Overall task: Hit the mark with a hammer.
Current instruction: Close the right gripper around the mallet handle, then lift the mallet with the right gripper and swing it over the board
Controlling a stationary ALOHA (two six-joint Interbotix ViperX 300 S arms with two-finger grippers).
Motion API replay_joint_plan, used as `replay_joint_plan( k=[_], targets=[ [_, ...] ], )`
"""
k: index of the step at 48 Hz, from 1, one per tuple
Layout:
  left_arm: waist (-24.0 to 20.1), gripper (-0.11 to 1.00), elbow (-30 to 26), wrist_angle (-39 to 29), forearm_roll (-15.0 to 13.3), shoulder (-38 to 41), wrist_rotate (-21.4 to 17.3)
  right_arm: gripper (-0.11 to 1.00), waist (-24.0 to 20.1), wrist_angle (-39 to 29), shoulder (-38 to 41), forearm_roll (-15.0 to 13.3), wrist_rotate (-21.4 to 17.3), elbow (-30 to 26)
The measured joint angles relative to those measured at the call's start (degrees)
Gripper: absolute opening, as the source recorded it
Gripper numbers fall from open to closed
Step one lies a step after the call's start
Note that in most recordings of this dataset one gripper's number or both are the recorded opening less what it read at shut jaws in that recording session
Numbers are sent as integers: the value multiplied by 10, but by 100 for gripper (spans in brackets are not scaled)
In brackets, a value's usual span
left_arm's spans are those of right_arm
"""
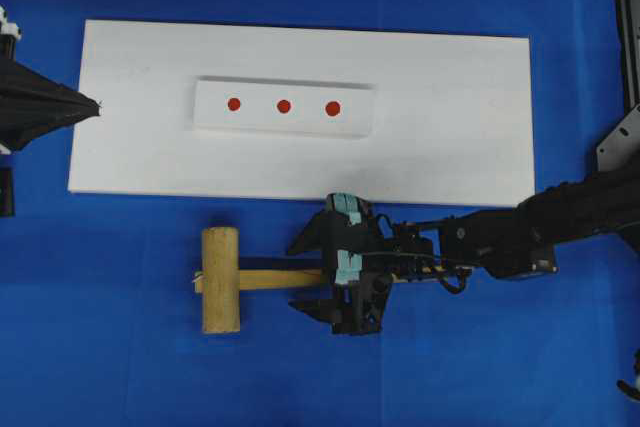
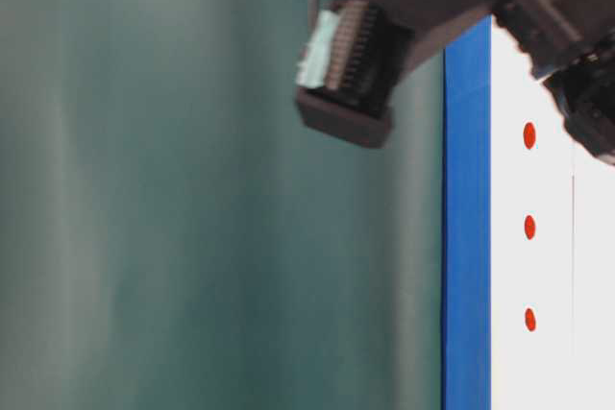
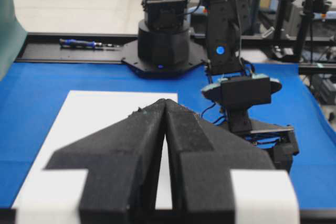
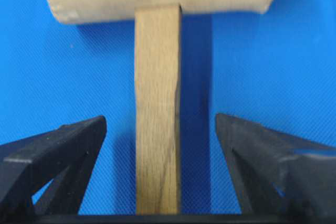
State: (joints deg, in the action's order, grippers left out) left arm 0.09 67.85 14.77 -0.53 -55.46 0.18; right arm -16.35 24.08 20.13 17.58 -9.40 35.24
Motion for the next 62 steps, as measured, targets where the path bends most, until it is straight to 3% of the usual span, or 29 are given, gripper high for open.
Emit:
replay_joint_plan(
  k=[6, 9, 20, 22, 42, 62],
  targets=[
    [0, 0, 0, -1, 0, 0, 0, 86, -4, 1, 0, 3, 1, 0],
    [0, 0, 0, -2, 0, 0, 0, 80, -4, 1, 1, 3, 3, 0],
    [0, 0, 0, -2, 0, 0, 0, 16, -5, -5, 1, 3, 27, 0],
    [0, 0, 0, -1, 0, 0, 0, 10, -5, -5, 1, 3, 32, 0],
    [0, 0, -1, -4, 0, -2, 0, 10, -4, -8, -12, 4, 36, -3],
    [0, 0, 0, -4, 0, -2, 4, 10, 15, -88, -148, 3, 65, -2]
  ],
)
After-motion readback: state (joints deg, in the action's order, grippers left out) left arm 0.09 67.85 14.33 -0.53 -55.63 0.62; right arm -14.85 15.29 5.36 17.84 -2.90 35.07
